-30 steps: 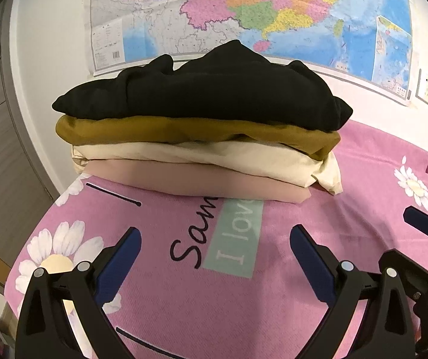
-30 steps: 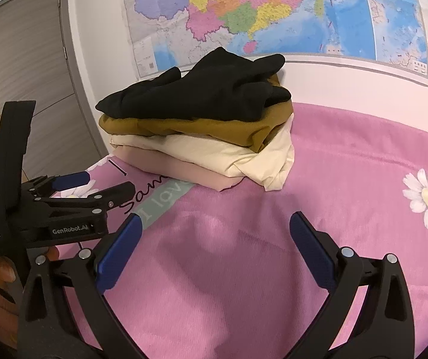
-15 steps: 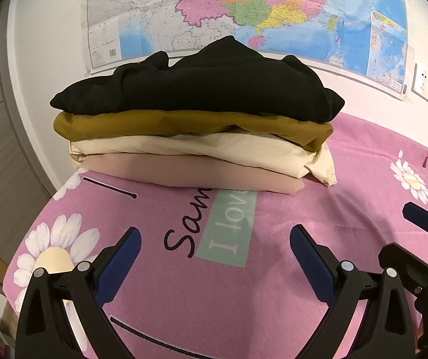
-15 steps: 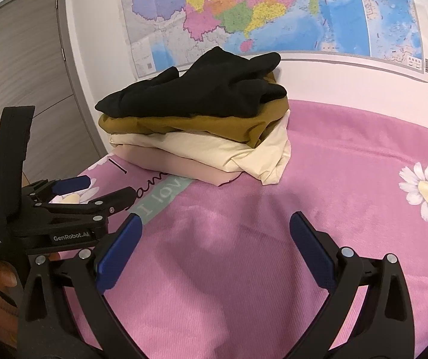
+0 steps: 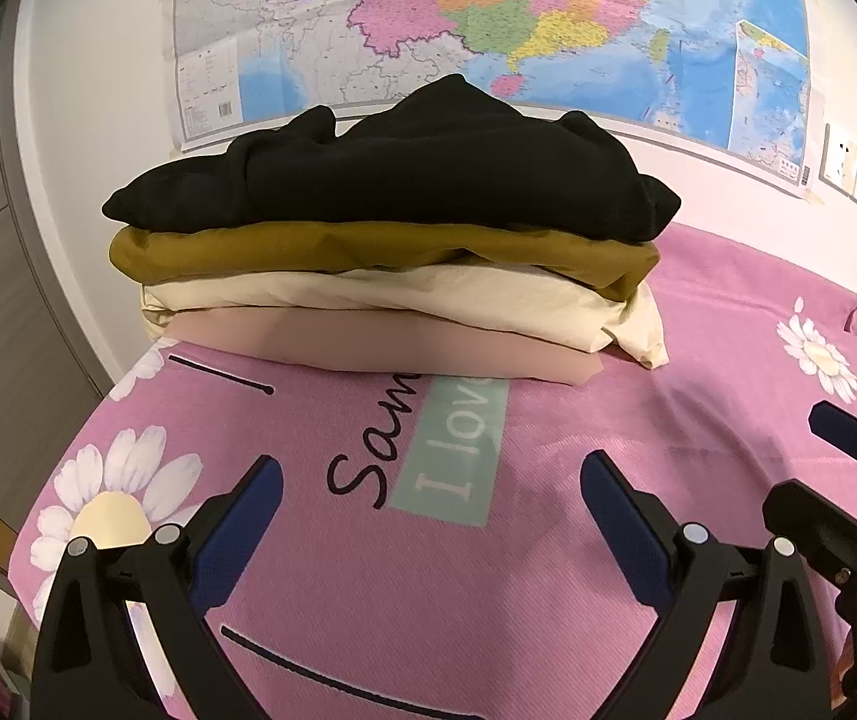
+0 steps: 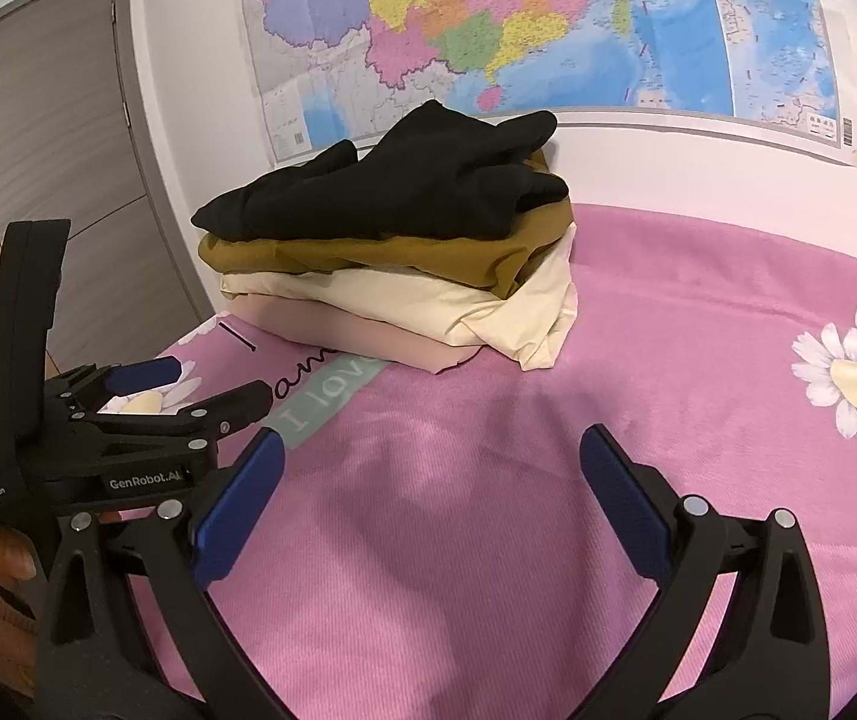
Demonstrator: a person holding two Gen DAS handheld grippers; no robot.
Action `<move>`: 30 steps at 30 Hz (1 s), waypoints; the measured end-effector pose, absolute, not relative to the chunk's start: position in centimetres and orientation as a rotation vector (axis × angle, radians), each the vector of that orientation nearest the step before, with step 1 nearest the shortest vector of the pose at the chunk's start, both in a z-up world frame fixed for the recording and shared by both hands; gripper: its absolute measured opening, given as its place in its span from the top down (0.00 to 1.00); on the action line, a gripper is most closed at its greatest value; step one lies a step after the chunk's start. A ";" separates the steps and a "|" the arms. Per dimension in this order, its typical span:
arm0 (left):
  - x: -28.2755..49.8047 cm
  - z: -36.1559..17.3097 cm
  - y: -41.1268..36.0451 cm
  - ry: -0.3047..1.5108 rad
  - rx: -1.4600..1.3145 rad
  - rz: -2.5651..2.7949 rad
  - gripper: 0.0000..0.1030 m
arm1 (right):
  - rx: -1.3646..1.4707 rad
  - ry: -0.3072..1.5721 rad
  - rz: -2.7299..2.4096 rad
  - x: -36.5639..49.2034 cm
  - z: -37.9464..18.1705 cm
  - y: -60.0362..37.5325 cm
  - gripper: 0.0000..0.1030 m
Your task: Fold large clothes
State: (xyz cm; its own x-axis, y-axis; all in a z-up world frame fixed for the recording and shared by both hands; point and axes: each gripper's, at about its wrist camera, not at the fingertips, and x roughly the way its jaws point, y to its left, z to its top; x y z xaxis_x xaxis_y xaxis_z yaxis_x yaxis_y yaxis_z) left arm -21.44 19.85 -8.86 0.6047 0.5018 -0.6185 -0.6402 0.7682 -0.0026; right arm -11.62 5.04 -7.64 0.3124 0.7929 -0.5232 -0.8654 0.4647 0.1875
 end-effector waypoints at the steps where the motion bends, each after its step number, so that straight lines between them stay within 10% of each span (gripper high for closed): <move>1: -21.4 -8.9 19.8 0.639 -0.233 0.667 0.07 | -0.137 0.606 1.099 -11.6 -7.6 5.0 0.06; 30: -21.4 -9.3 19.1 0.653 -0.233 0.654 0.07 | -0.125 0.612 1.090 -11.6 -7.7 4.4 0.06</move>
State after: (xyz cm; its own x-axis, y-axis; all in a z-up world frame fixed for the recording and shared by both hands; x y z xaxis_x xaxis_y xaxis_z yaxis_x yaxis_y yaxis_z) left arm -21.35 19.12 -9.33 0.6045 0.4884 -0.6293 -0.6297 0.7768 -0.0019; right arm -11.62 4.42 -7.69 0.3163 0.7917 -0.5226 -0.8585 0.4733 0.1973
